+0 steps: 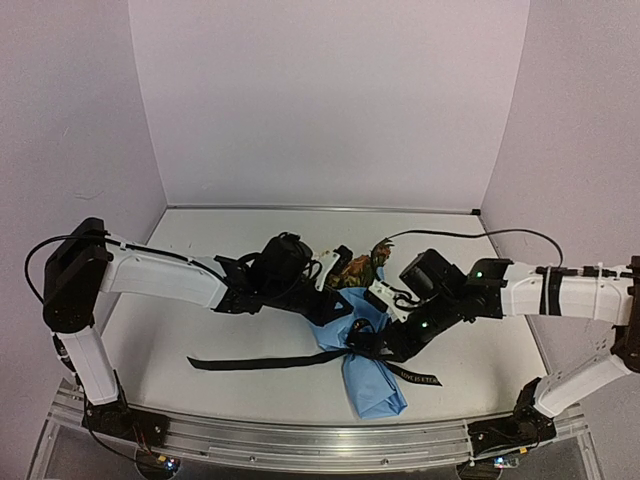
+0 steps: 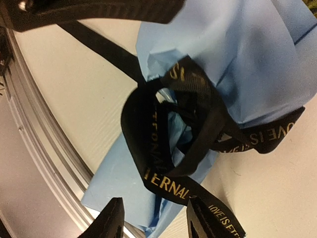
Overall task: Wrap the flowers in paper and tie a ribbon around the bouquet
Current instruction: Cross the half-tied ribbon over the folded bouquet.
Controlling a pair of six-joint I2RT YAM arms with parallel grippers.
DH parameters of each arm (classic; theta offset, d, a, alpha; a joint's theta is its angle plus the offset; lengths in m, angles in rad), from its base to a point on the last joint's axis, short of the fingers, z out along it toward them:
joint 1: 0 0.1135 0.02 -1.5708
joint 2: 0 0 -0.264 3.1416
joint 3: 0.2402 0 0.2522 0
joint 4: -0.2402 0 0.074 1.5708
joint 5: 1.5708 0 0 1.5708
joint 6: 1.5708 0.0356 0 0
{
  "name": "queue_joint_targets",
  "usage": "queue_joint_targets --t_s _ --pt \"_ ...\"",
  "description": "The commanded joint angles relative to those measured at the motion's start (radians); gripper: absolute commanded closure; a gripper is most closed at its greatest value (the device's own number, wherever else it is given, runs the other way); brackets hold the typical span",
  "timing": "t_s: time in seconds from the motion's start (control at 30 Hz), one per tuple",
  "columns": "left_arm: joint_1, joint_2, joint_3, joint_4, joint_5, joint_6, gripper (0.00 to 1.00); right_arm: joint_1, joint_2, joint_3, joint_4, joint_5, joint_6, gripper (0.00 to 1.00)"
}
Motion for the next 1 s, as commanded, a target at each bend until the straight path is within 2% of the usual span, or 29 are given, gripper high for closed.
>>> queue_joint_targets --t_s 0.0,0.07,0.13,0.37,0.53,0.77,0.97 --pt "-0.012 0.000 0.077 -0.114 0.066 0.103 0.83 0.005 -0.129 -0.110 0.114 0.160 -0.012 0.53" --pt "-0.031 0.014 0.108 -0.173 0.052 0.148 0.74 0.005 -0.175 -0.145 0.114 0.214 -0.004 0.48" --pt "-0.051 0.032 0.157 -0.243 0.023 0.190 0.69 0.005 -0.216 -0.173 0.100 0.274 0.032 0.40" --pt "-0.102 0.023 0.203 -0.298 0.003 0.100 0.64 0.005 -0.359 -0.273 0.055 0.390 0.125 0.27" --pt "-0.119 0.094 0.288 -0.357 -0.040 -0.005 0.61 0.005 -0.432 -0.306 0.027 0.428 0.132 0.25" --pt "-0.133 0.197 0.411 -0.420 -0.094 -0.108 0.55 0.006 -0.424 -0.320 0.027 0.335 0.102 0.24" --pt "-0.133 0.261 0.470 -0.459 -0.125 -0.183 0.57 0.005 -0.447 -0.438 0.234 0.334 0.028 0.22"
